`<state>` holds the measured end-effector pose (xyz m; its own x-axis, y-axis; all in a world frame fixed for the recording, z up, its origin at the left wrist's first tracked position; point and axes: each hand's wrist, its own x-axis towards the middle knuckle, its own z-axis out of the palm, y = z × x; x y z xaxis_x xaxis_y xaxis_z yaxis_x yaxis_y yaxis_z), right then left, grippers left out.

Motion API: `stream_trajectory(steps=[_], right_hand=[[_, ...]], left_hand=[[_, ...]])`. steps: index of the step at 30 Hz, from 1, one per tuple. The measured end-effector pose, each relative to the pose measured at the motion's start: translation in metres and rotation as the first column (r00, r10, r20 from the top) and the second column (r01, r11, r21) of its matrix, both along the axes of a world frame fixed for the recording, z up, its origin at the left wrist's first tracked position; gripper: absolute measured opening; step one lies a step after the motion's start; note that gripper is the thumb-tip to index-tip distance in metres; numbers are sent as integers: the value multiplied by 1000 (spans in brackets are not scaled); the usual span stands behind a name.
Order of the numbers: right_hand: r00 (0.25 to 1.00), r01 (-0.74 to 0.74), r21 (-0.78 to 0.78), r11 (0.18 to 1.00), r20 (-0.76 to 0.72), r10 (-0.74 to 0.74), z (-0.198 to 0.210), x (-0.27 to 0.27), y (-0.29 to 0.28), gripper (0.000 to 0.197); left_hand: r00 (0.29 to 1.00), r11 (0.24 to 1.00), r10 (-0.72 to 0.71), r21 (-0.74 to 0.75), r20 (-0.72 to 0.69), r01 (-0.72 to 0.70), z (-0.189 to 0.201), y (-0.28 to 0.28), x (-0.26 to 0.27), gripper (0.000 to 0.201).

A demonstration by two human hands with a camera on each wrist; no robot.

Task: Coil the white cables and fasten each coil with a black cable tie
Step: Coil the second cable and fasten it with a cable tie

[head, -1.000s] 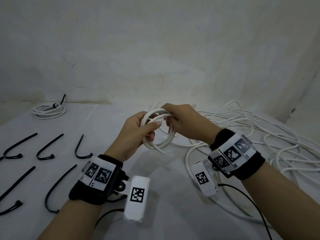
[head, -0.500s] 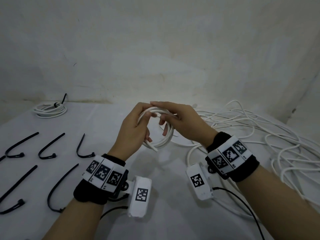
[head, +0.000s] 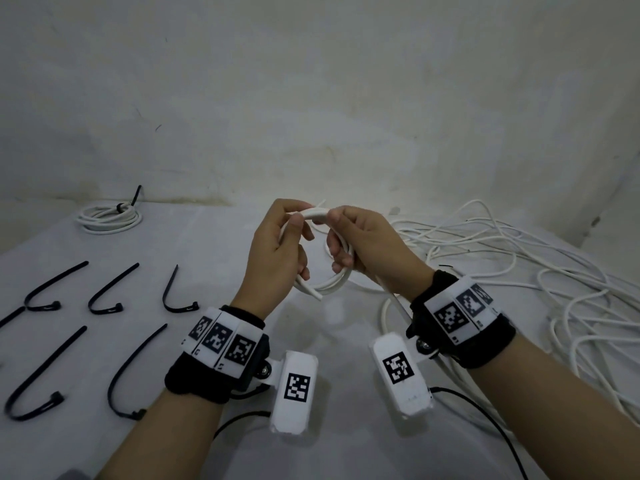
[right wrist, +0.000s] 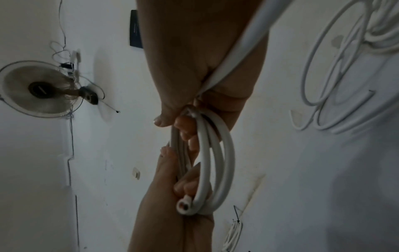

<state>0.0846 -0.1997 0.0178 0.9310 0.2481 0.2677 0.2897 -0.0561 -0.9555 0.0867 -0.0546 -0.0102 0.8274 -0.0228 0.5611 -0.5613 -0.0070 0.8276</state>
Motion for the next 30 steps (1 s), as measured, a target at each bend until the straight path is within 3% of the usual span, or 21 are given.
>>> stream_trajectory(steps=[4, 8, 11, 14, 15, 16, 18, 21, 24, 27, 30], right_hand=[[992, -38, -2, 999, -120, 38, 3, -2, 1, 42], [926, -169, 193, 966, -304, 223, 6, -5, 3, 47], [934, -139, 254, 957, -287, 212, 7, -7, 6, 46], [968, -51, 252, 966, -226, 111, 9, -7, 8, 47], [977, -24, 249, 968, -201, 76, 10, -7, 8, 47], [983, -3, 254, 967, -174, 49, 11, -6, 7, 48], [992, 19, 275, 961, -124, 16, 12, -5, 5, 48], [996, 30, 295, 955, -95, -2, 12, -7, 2, 46], [995, 9, 325, 946, -98, 24, 11, -10, 1, 45], [990, -41, 352, 935, -114, 86, 12, -15, 6, 45], [985, -88, 329, 940, -111, 131, 13, -20, 16, 44]], left_hand=[[1000, 999, 5, -35, -10, -5, -1, -1, 1, 17], [1000, 996, 19, -91, 1, -19, 0, 0, 0, 17], [1000, 991, 10, -135, 18, -7, 3, -4, -2, 15], [998, 984, -57, -170, 17, 59, 5, -6, -6, 12], [992, 973, -120, -199, -22, 114, 4, -7, -5, 24], [974, 951, -214, -244, -74, 190, 2, -7, -4, 49], [887, 854, -433, -386, -160, 348, -2, -7, 2, 97], [736, 726, -639, -491, -223, 482, -9, -4, 6, 114], [582, 717, -697, -395, -419, 574, -21, -3, 3, 101], [482, 671, -653, -152, -584, 725, -23, -10, -9, 42], [487, 611, -634, -2, -601, 792, -18, -19, -21, 21]])
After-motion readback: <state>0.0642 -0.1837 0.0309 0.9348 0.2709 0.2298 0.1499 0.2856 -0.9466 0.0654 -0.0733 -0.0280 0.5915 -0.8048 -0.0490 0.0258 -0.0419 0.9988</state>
